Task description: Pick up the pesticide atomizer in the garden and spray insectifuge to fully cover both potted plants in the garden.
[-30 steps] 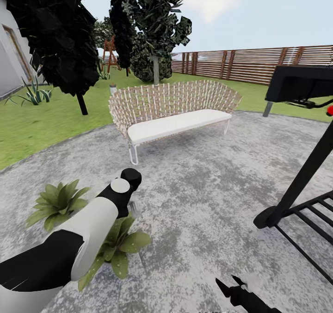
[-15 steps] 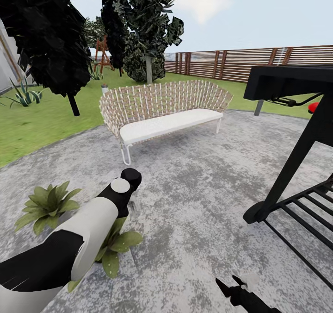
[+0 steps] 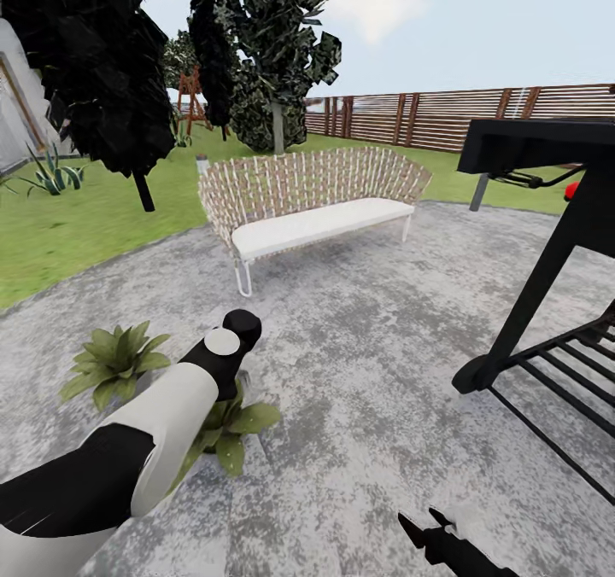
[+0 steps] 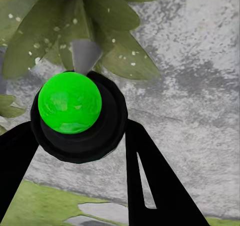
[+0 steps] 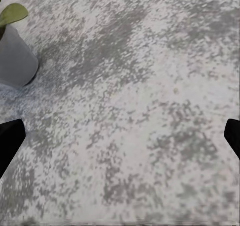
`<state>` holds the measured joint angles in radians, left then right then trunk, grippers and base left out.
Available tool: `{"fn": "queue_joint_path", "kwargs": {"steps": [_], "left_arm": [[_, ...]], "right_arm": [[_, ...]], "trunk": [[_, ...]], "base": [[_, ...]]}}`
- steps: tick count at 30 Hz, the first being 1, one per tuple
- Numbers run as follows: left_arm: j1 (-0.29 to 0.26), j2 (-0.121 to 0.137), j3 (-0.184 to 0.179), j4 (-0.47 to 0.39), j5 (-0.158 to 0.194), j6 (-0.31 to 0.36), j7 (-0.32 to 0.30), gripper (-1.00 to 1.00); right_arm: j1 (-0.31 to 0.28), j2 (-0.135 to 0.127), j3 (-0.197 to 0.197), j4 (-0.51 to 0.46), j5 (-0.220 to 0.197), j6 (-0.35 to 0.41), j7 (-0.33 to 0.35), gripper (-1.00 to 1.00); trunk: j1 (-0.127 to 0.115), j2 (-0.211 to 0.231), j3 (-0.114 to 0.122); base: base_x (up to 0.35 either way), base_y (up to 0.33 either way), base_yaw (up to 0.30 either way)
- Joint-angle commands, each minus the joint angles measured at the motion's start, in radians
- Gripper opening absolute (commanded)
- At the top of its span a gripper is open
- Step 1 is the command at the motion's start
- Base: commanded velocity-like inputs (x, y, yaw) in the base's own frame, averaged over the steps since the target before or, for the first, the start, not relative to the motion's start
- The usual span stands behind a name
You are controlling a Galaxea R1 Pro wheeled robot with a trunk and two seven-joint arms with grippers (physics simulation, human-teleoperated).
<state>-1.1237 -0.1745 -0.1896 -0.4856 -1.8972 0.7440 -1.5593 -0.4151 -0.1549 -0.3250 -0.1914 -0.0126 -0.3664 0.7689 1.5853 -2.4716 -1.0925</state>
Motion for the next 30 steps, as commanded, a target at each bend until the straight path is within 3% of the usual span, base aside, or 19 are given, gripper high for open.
{"fn": "queue_joint_path", "kwargs": {"steps": [1,13,22,30], "left_arm": [[0.000,0.000,-0.002,-0.001,-0.006,0.011,-0.009,-1.00],[-0.001,0.000,-0.002,-0.002,-0.006,0.017,-0.008,-1.00],[-0.001,0.000,-0.003,-0.002,-0.006,0.020,-0.009,-1.00],[-0.001,0.000,-0.004,-0.002,-0.008,0.022,-0.007,-1.00]], "right_arm": [[-0.001,0.000,-0.003,0.001,-0.001,-0.002,0.006,1.00],[-0.001,0.000,-0.003,0.001,-0.001,-0.002,0.006,1.00],[-0.001,0.000,-0.003,0.001,-0.001,-0.002,0.006,1.00],[-0.001,0.001,-0.003,0.000,-0.001,-0.002,0.005,1.00]], "trunk": [[-0.001,0.000,-0.001],[-0.001,0.000,-0.001],[-0.001,0.000,-0.001],[-0.001,0.000,-0.001]], "base": [[-0.202,0.244,0.000],[-0.029,0.306,0.000],[-0.151,0.267,0.000],[0.124,0.315,0.000]]}}
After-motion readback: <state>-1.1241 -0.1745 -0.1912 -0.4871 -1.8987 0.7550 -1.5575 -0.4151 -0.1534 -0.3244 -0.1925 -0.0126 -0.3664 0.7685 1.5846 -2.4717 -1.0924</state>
